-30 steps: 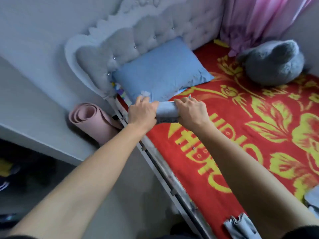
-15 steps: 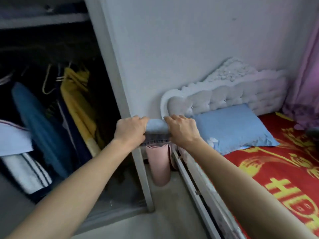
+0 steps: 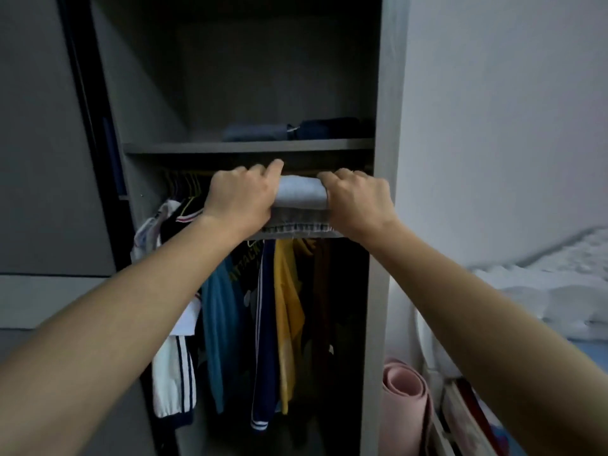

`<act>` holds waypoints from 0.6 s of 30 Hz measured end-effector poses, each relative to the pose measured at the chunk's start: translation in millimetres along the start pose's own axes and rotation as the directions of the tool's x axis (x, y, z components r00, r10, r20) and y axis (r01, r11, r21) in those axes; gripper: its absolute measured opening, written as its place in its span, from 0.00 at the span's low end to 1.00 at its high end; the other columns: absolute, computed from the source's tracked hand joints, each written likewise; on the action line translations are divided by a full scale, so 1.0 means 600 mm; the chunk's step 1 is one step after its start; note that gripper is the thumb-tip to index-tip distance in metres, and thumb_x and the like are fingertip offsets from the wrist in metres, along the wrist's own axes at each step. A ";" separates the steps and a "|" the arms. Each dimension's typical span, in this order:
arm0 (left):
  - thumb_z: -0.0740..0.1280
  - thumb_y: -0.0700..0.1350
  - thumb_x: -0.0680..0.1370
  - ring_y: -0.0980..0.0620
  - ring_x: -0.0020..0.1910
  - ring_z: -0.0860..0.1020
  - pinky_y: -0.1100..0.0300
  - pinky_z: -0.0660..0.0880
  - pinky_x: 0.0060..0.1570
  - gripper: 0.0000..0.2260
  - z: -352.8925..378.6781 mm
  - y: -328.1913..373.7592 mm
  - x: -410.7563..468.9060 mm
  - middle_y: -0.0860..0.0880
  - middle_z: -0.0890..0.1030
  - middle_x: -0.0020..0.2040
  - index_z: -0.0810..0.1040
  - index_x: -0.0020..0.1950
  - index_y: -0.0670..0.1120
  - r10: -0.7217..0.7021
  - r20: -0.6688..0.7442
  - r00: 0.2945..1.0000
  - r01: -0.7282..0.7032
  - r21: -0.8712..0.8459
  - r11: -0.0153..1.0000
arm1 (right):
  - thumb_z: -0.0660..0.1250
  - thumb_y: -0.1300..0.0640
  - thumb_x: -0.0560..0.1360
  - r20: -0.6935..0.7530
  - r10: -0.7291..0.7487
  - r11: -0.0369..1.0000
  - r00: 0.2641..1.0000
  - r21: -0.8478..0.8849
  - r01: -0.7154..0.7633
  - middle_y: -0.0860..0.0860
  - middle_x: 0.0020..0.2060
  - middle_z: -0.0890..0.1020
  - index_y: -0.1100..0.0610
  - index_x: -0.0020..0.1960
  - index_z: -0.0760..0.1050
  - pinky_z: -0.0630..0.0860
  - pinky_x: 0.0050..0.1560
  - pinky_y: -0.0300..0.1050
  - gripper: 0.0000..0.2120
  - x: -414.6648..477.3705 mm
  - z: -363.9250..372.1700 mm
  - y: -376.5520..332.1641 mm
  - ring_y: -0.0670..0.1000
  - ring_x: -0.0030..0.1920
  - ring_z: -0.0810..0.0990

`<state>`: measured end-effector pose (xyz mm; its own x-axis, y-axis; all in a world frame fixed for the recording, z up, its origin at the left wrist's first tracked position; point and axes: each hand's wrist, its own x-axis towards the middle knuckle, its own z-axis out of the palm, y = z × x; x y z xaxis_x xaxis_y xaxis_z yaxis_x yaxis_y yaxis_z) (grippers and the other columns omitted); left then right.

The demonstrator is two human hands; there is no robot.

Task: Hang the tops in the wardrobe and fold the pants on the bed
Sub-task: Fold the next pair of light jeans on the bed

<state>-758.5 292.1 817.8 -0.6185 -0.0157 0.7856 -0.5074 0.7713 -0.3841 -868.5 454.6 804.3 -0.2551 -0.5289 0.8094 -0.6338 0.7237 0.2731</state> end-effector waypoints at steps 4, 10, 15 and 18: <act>0.70 0.43 0.71 0.39 0.46 0.81 0.53 0.64 0.35 0.26 0.034 -0.038 0.105 0.44 0.82 0.52 0.70 0.69 0.48 -0.032 -0.107 0.994 0.036 0.036 0.999 | 0.70 0.55 0.71 -0.127 -0.020 0.999 0.992 -0.048 0.014 0.52 0.48 0.81 0.53 0.59 0.75 0.67 0.35 0.47 0.17 0.116 0.036 0.032 0.58 0.47 0.81; 0.71 0.45 0.73 0.38 0.48 0.80 0.51 0.67 0.37 0.26 0.093 -0.068 0.280 0.42 0.80 0.53 0.68 0.69 0.47 -0.032 -0.215 0.976 0.057 0.108 0.993 | 0.73 0.53 0.70 -0.276 -0.017 0.999 0.961 -0.052 0.003 0.54 0.50 0.81 0.54 0.60 0.75 0.66 0.37 0.48 0.20 0.287 0.121 0.100 0.59 0.48 0.81; 0.73 0.46 0.73 0.40 0.49 0.79 0.50 0.66 0.37 0.28 0.154 -0.097 0.387 0.43 0.80 0.54 0.67 0.70 0.47 -0.085 -0.274 0.958 0.137 0.179 0.974 | 0.72 0.55 0.72 -0.389 -0.034 0.998 0.921 -0.062 0.010 0.56 0.51 0.81 0.55 0.63 0.74 0.66 0.38 0.49 0.20 0.417 0.194 0.123 0.59 0.49 0.81; 0.73 0.46 0.73 0.39 0.49 0.79 0.50 0.66 0.37 0.27 0.195 -0.121 0.434 0.43 0.80 0.55 0.68 0.69 0.47 -0.099 -0.276 0.956 0.158 0.199 0.967 | 0.71 0.57 0.73 -0.420 -0.056 0.996 0.906 -0.089 0.020 0.56 0.51 0.81 0.56 0.62 0.74 0.66 0.38 0.50 0.19 0.481 0.234 0.124 0.60 0.49 0.81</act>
<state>-952.7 157.5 993.6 -0.3756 0.0845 0.9229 -0.7079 0.6167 -0.3445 -1091.8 293.5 985.2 0.1109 -0.3336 0.9362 -0.5716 0.7492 0.3347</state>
